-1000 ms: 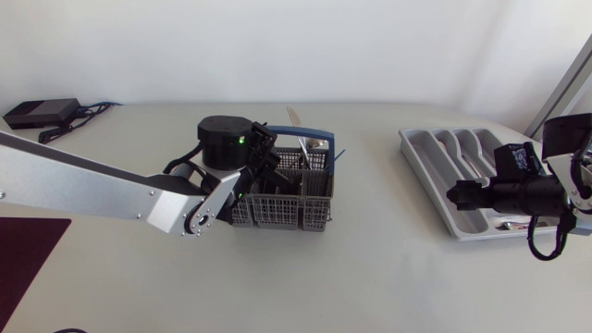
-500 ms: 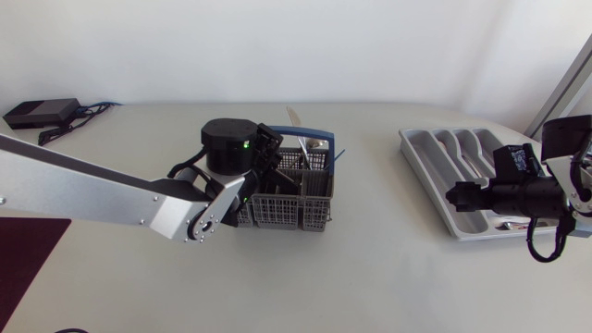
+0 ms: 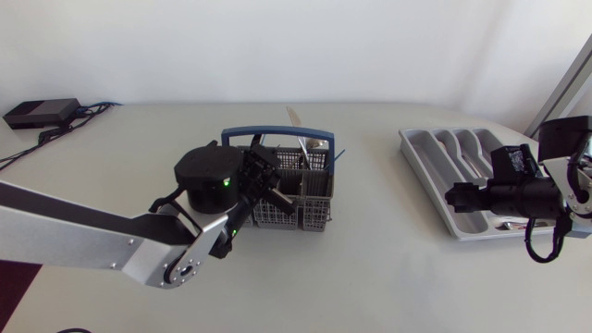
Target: Sort the cutlery from the basket into the organizer compartments.
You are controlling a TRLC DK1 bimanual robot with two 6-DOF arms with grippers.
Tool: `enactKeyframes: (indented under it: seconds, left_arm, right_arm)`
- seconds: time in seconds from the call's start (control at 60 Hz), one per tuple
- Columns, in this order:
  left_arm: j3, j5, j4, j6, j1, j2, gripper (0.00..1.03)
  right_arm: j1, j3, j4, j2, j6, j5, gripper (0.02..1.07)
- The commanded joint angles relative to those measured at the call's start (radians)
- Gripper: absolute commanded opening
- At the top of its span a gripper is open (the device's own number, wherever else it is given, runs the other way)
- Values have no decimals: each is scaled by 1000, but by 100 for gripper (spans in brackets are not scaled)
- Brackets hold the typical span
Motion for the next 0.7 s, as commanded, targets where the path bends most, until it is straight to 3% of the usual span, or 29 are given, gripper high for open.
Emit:
enactKeyframes:
  seconds: [0.0, 0.183, 0.383, 0.517, 0.683]
  left_arm:
    - [-48, -7, 37, 32, -24, -20, 4]
    - [-45, -9, 49, 47, -30, -63, 4]
    - [4, -4, 43, 44, 12, -141, 4]
    - [44, 7, 1, 44, 25, -197, 4]
    - [112, 33, -137, 0, 50, -259, 4]
  right_arm:
    - [12, -29, 10, -7, 1, 10, 74]
    - [30, -34, 10, -13, -2, 10, 74]
    - [62, -46, 10, -35, -4, 19, 73]
    - [73, -45, 10, -36, -4, 25, 73]
    - [94, -45, 7, -68, -4, 34, 73]
